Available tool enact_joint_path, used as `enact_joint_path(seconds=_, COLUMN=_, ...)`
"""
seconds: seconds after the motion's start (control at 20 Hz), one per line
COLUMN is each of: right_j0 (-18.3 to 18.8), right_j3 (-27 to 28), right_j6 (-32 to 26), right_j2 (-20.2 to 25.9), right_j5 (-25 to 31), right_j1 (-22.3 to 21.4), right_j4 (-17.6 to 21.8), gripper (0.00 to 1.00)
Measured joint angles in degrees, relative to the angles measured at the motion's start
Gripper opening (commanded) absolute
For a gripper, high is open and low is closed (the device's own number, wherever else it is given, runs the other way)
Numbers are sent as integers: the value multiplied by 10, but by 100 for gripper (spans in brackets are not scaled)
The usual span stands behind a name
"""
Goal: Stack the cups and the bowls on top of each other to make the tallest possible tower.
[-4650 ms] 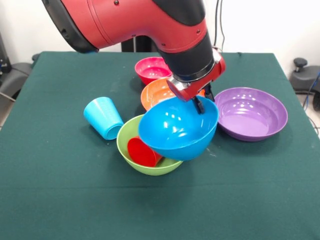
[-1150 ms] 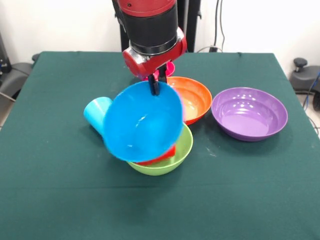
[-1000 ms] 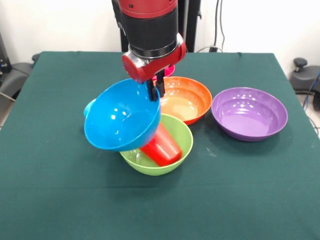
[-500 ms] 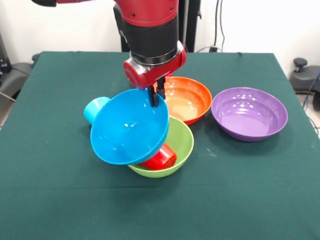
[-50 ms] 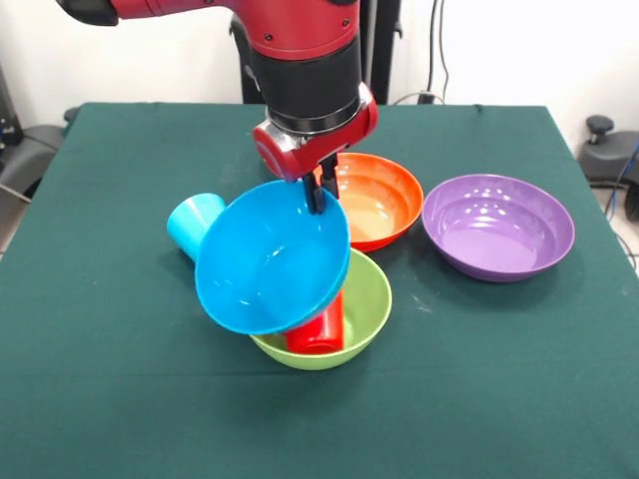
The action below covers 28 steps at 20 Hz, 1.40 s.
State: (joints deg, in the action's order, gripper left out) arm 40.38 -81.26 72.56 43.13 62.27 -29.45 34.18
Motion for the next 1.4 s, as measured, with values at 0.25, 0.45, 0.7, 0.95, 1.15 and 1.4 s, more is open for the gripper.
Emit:
enact_joint_path(seconds=0.25, right_j0=0, right_j3=0, right_j6=0, right_j2=0, right_j5=0, right_j1=1, right_j4=-23, gripper=0)
enact_joint_path(seconds=0.45, right_j0=0, right_j3=1, right_j6=0, right_j2=0, right_j5=1, right_j1=6, right_j4=-47, gripper=0)
enact_joint_path(seconds=0.7, right_j0=-1, right_j3=8, right_j6=0, right_j2=1, right_j5=7, right_j1=11, right_j4=-69, gripper=0)
enact_joint_path(seconds=0.95, right_j0=-8, right_j3=23, right_j6=0, right_j2=1, right_j5=13, right_j1=12, right_j4=-82, gripper=100)
enact_joint_path(seconds=1.15, right_j0=-12, right_j3=28, right_j6=0, right_j2=1, right_j5=13, right_j1=12, right_j4=-87, gripper=100)
enact_joint_path(seconds=1.4, right_j0=-16, right_j3=38, right_j6=0, right_j2=2, right_j5=13, right_j1=12, right_j4=-89, gripper=100)
